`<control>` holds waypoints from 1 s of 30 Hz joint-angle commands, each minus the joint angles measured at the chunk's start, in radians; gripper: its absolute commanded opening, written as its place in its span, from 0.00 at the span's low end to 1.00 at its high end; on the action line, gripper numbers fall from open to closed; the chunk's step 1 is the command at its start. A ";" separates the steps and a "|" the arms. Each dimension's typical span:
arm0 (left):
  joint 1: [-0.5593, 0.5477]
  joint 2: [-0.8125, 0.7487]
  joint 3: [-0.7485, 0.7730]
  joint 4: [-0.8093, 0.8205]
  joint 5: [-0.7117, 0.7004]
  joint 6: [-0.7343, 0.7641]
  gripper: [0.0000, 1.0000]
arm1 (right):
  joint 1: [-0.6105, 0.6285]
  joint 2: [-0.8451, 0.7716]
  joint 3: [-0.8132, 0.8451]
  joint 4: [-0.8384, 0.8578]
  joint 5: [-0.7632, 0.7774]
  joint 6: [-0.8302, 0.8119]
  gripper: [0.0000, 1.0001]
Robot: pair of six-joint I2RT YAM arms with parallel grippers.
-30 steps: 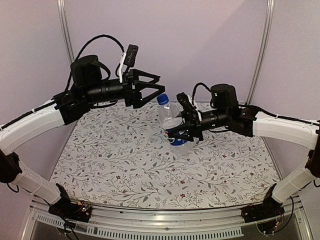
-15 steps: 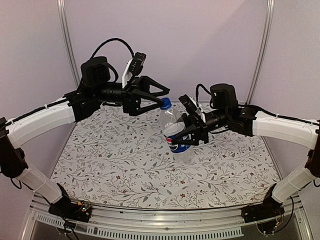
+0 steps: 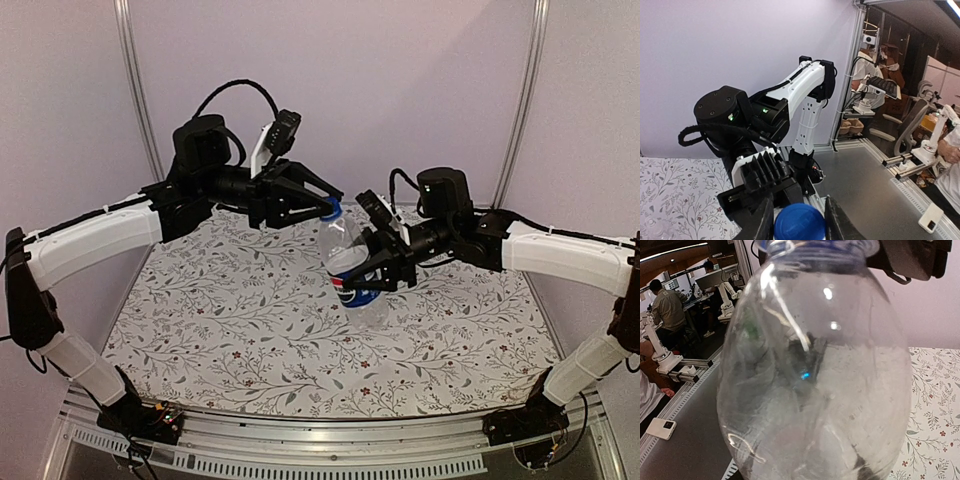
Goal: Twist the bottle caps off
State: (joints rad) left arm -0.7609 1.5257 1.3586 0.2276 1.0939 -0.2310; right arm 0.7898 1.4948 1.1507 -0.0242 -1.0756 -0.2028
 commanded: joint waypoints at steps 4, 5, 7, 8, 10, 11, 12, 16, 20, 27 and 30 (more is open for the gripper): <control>0.009 0.003 0.005 0.012 0.014 0.003 0.26 | -0.001 0.010 0.026 0.000 0.022 -0.002 0.43; 0.009 0.002 0.002 0.006 0.007 0.006 0.24 | -0.001 0.009 0.026 0.000 0.041 0.000 0.43; 0.008 -0.009 -0.001 -0.014 -0.026 0.015 0.18 | -0.001 0.000 0.026 -0.003 0.123 0.010 0.43; 0.008 -0.016 -0.002 -0.030 -0.054 0.021 0.15 | -0.001 -0.003 0.027 -0.005 0.177 0.017 0.43; 0.009 -0.030 -0.005 -0.064 -0.122 0.027 0.10 | -0.003 -0.012 0.026 -0.014 0.278 0.027 0.43; 0.009 -0.039 -0.008 -0.076 -0.167 0.026 0.08 | -0.003 -0.017 0.026 -0.016 0.330 0.031 0.43; 0.005 -0.048 -0.011 -0.090 -0.243 0.024 0.07 | -0.003 -0.021 0.027 -0.016 0.378 0.037 0.43; -0.051 -0.088 -0.010 -0.167 -0.618 -0.003 0.04 | -0.003 -0.039 0.023 -0.008 0.564 0.052 0.43; -0.128 -0.101 -0.011 -0.221 -0.969 -0.089 0.01 | -0.003 -0.055 0.010 0.016 0.679 0.069 0.43; -0.164 -0.098 0.010 -0.286 -1.156 -0.109 0.01 | -0.003 -0.071 -0.018 0.059 0.631 0.058 0.43; -0.164 -0.105 0.013 -0.287 -1.167 -0.099 0.01 | -0.003 -0.084 -0.036 0.070 0.563 0.039 0.44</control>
State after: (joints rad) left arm -0.9287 1.4464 1.3552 0.0051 0.0612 -0.3420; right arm 0.7929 1.4609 1.1385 -0.0097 -0.4805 -0.1730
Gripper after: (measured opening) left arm 0.278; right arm 0.436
